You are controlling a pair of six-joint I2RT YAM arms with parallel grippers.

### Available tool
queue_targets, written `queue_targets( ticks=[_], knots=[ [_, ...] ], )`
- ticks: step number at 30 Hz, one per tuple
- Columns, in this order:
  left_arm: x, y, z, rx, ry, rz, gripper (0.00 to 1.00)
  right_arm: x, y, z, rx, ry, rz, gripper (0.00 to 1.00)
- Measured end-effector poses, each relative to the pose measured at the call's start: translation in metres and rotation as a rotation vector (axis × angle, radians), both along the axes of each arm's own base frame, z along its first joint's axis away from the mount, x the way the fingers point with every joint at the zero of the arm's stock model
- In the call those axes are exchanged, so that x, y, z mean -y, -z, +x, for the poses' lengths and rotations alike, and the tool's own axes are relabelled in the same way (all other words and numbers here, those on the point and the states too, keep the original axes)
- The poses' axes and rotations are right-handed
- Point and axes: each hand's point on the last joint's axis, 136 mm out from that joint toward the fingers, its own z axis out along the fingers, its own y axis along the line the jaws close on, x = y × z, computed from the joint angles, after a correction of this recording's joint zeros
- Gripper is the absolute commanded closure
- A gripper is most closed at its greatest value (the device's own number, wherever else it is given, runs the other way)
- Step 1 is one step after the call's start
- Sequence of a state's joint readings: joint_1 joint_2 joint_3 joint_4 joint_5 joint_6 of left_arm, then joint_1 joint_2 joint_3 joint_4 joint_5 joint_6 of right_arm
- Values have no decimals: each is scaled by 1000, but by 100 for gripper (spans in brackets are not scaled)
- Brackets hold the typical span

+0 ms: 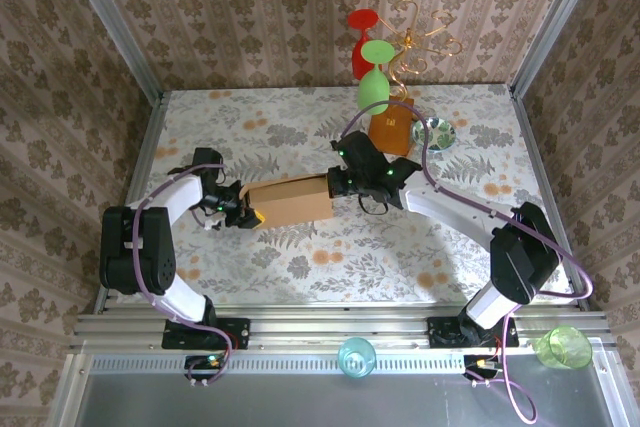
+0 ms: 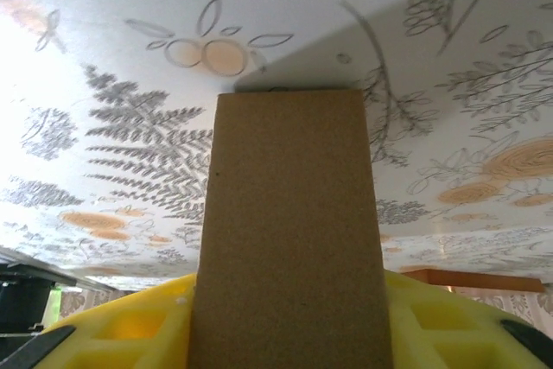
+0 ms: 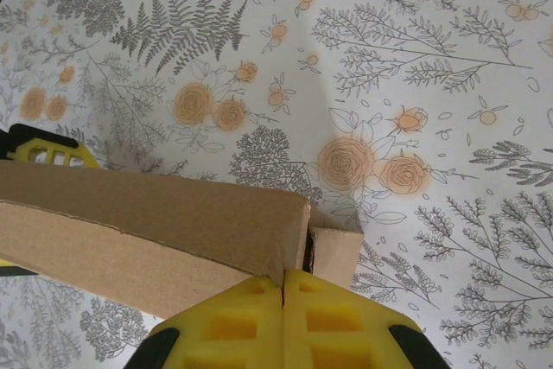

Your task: Fold the paper box

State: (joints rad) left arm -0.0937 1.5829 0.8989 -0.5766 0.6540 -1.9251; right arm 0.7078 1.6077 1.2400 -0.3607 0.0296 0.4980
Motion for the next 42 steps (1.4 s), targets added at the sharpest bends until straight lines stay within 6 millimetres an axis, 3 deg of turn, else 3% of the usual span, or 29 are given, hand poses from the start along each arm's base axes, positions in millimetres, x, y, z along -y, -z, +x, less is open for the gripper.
queue_targets(
  ticks=[6,11,16,20,22,23,28,36,42],
  knots=[
    [-23,13,12,79,-49,69,25,8,2,4,17,34,-34,100],
    [-28,4,17,167,-45,82,23,10,2,5,23,44,-43,100],
    [-50,-22,23,309,10,184,30,12,3,5,19,47,-51,100],
    [-75,-66,34,478,165,369,42,12,2,5,12,47,-58,100],
    [-86,-93,40,603,300,494,56,11,2,5,10,46,-59,100],
    [-88,-103,41,671,379,544,58,11,2,6,10,46,-59,100],
    [-73,-136,28,983,822,672,61,11,2,5,4,46,-65,100],
    [-32,-142,-4,1205,1399,675,50,9,2,7,-2,45,-70,100],
    [-21,-149,-10,1291,1648,729,42,9,2,7,-4,42,-73,100]
  ],
)
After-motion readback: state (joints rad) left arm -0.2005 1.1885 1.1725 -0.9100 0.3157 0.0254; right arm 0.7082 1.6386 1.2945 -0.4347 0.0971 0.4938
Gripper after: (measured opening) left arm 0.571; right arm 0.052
